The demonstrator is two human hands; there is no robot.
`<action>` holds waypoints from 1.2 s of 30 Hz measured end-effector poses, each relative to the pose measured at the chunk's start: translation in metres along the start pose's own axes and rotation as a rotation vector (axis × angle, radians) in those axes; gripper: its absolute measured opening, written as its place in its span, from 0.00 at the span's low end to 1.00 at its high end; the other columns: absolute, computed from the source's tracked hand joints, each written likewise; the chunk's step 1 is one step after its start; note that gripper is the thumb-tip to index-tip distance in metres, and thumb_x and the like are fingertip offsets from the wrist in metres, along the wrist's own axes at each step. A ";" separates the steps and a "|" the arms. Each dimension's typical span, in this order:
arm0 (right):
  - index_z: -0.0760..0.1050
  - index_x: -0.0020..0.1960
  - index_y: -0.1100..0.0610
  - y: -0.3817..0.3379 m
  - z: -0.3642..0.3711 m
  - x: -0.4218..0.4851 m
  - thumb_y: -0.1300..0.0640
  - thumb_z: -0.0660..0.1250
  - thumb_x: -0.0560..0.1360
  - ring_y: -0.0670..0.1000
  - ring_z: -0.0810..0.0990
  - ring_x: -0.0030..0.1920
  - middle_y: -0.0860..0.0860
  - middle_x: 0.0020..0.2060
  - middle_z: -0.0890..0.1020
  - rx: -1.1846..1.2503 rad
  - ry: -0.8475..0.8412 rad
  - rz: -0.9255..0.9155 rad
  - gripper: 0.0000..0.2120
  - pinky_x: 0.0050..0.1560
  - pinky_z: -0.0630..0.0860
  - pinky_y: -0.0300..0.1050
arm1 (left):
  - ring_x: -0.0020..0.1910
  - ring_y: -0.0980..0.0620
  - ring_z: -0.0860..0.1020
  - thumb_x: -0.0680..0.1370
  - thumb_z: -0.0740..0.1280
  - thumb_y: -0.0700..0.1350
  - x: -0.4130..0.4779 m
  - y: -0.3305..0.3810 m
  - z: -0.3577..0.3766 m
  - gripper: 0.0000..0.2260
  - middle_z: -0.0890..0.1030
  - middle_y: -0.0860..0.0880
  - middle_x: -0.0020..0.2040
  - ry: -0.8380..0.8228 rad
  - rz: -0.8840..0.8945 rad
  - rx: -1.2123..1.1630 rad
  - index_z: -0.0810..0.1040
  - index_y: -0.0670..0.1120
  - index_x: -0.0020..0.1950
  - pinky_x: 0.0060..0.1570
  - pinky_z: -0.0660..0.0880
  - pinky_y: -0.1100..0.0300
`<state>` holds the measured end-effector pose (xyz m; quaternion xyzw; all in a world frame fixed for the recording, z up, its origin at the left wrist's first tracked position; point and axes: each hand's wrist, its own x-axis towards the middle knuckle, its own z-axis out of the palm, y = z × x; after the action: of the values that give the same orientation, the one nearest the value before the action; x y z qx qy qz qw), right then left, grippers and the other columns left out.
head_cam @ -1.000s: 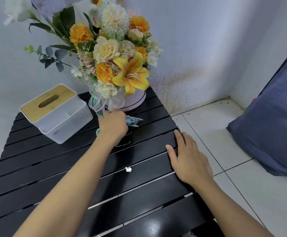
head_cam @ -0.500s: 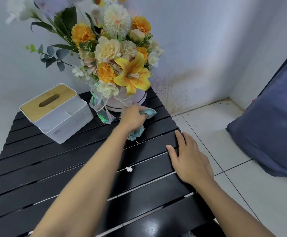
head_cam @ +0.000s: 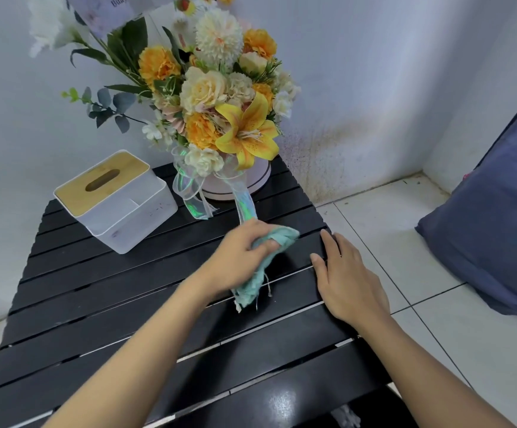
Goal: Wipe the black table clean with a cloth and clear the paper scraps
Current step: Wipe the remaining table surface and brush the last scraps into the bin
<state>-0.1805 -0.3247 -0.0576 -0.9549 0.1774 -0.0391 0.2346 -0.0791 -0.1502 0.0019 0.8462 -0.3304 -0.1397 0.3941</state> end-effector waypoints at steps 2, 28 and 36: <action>0.50 0.79 0.51 0.000 -0.001 0.000 0.44 0.46 0.82 0.51 0.54 0.76 0.51 0.77 0.56 -0.009 -0.006 0.007 0.27 0.65 0.69 0.54 | 0.52 0.65 0.74 0.79 0.66 0.42 -0.019 -0.006 -0.019 0.11 0.77 0.54 0.51 0.189 -0.066 -0.009 0.80 0.54 0.58 0.53 0.64 0.77; 0.54 0.78 0.53 0.000 -0.004 0.002 0.45 0.51 0.82 0.53 0.56 0.75 0.53 0.76 0.58 0.078 -0.021 0.011 0.27 0.70 0.62 0.50 | 0.54 0.52 0.74 0.78 0.67 0.46 -0.007 -0.009 0.024 0.11 0.75 0.47 0.51 0.234 -0.197 0.052 0.81 0.46 0.58 0.54 0.66 0.63; 0.60 0.75 0.50 0.035 -0.032 -0.052 0.45 0.55 0.81 0.52 0.62 0.73 0.48 0.73 0.65 0.164 -0.053 0.042 0.24 0.68 0.66 0.55 | 0.54 0.51 0.74 0.78 0.65 0.48 -0.113 -0.006 0.038 0.15 0.73 0.52 0.52 0.605 -0.389 0.126 0.77 0.53 0.65 0.59 0.69 0.53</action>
<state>-0.2454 -0.3491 -0.0451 -0.9293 0.1874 -0.0235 0.3175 -0.1795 -0.0935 -0.0305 0.9188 -0.0397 0.0653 0.3873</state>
